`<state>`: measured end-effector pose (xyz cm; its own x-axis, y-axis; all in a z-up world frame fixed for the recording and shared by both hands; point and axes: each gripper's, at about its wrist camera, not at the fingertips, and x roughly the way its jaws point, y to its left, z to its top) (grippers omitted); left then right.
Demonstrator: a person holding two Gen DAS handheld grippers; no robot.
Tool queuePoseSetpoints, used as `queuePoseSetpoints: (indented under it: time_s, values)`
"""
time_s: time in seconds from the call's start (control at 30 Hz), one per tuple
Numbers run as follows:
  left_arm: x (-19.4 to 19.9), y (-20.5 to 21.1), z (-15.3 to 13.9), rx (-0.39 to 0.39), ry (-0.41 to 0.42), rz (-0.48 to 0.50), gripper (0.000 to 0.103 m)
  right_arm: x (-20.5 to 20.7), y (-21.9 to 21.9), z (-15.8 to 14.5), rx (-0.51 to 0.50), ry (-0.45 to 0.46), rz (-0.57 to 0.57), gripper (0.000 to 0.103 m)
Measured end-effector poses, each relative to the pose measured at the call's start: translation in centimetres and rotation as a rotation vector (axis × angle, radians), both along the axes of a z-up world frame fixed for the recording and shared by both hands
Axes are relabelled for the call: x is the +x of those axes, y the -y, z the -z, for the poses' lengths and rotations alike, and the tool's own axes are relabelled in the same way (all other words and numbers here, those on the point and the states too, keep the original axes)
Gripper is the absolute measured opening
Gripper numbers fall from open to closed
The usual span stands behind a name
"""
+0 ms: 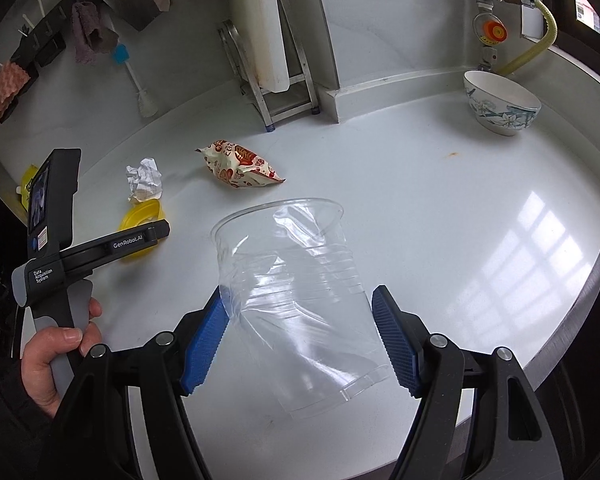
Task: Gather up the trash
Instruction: 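Grasp the clear plastic cup with the right tool while the left tool grasps the yellow lid, then carry the cup and yellow lid with both tools over the basket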
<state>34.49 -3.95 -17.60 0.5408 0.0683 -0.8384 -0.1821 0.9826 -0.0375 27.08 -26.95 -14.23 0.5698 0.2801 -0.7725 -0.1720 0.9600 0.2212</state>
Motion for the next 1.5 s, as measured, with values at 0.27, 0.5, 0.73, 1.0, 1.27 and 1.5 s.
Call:
queuePoseSetpoints:
  time_s: [0.27,0.5,0.73,1.0,1.27,1.5]
  values:
    - [-2.4,-0.4,-1.2,-0.009,0.028,0.020,0.069,-1.4,-1.8,-0.5,0.002,0.000,-0.023,0.070]
    - [-6.4,-1.6,-3.2,0.016,0.038,0.046,0.069,-3.6,-3.6,-1.6,0.008,0.004,-0.038,0.070]
    - [-11.0,-2.7,-5.1,0.031,0.045,0.098,0.069,-7.0,-5.8,-3.1,0.008,0.022,-0.023,0.070]
    - [-15.0,-3.5,-7.1,0.031,0.067,0.234,0.069,-12.3,-7.8,-4.4,0.003,0.030,0.071,0.070]
    - [-18.5,-2.9,-8.5,0.027,0.070,0.411,0.069,-18.0,-8.0,-5.7,0.007,0.031,0.226,0.070]
    - [-23.1,-2.1,-9.1,0.007,0.069,0.445,0.069,-23.4,-7.4,-6.2,0.008,0.040,0.235,0.070]
